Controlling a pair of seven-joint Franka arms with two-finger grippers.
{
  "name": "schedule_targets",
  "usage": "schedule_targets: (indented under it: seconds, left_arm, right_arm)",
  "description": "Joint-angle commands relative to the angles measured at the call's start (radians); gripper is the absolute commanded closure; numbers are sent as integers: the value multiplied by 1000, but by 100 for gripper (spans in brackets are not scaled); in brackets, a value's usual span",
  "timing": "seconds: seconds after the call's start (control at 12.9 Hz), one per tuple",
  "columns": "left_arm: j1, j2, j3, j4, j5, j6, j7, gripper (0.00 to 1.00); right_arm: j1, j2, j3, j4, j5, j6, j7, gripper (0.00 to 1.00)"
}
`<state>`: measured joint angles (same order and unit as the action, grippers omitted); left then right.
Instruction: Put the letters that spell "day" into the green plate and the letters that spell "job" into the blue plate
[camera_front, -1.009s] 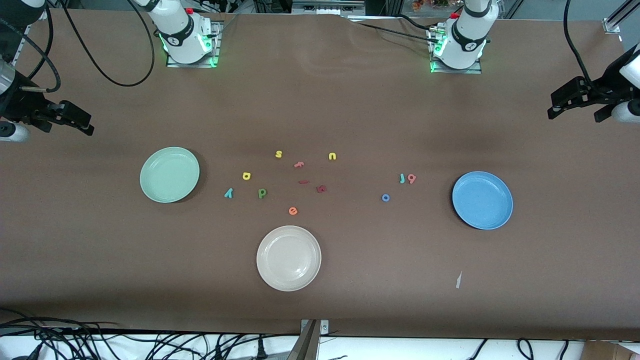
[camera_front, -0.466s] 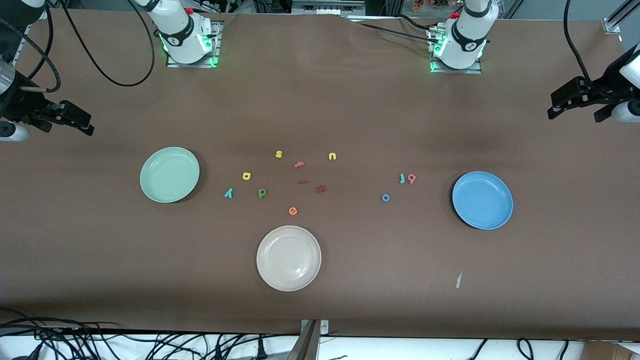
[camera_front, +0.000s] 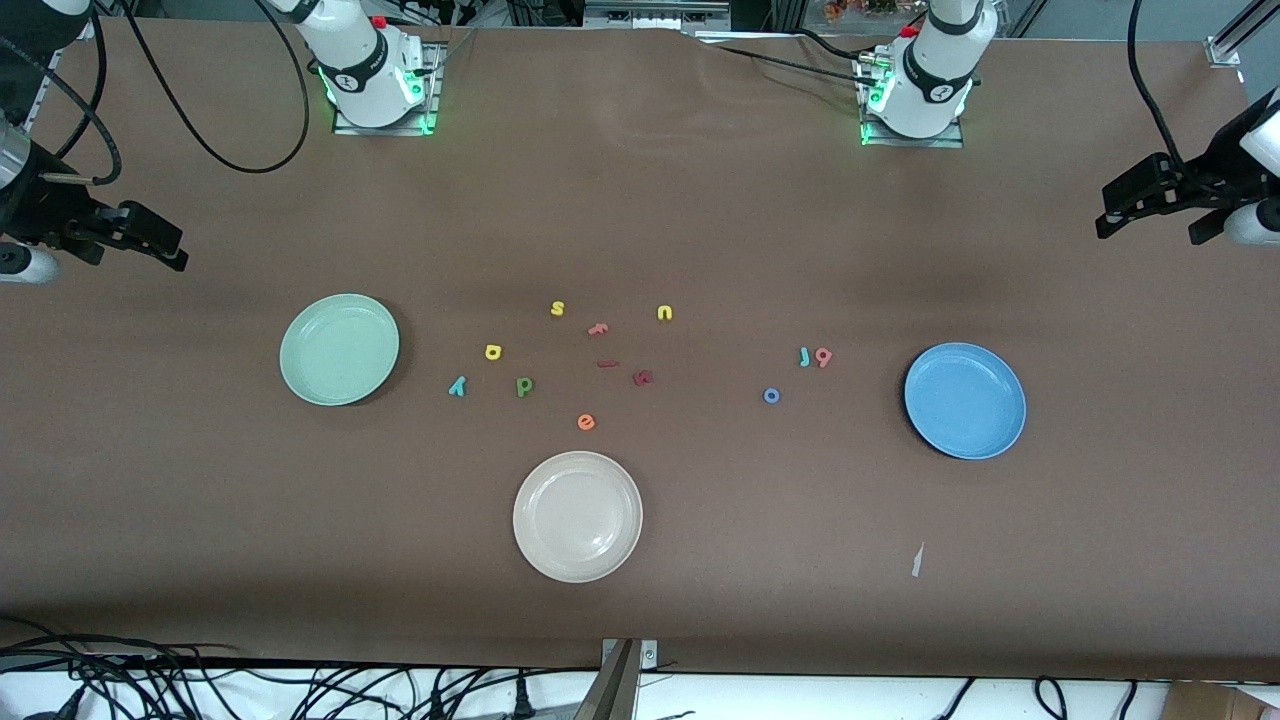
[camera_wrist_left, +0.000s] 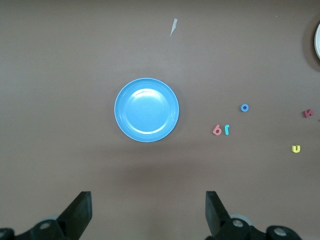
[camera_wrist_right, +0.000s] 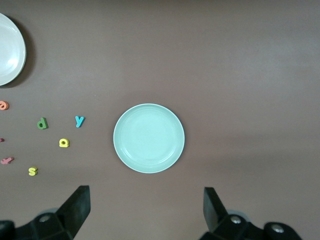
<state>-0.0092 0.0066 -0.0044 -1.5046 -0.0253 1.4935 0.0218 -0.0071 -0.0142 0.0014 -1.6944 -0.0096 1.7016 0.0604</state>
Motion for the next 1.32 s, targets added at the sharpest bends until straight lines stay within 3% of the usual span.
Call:
schedule_targets:
  seconds: [0.0, 1.24]
  left_arm:
    - [5, 12, -2, 29, -18, -7, -2, 0]
    - [5, 12, -2, 29, -18, -7, -2, 0]
  right_arm:
    - [-2, -15, 0, -13, 14, 4, -10, 0]
    - [-10, 5, -3, 4, 26, 3, -14, 0]
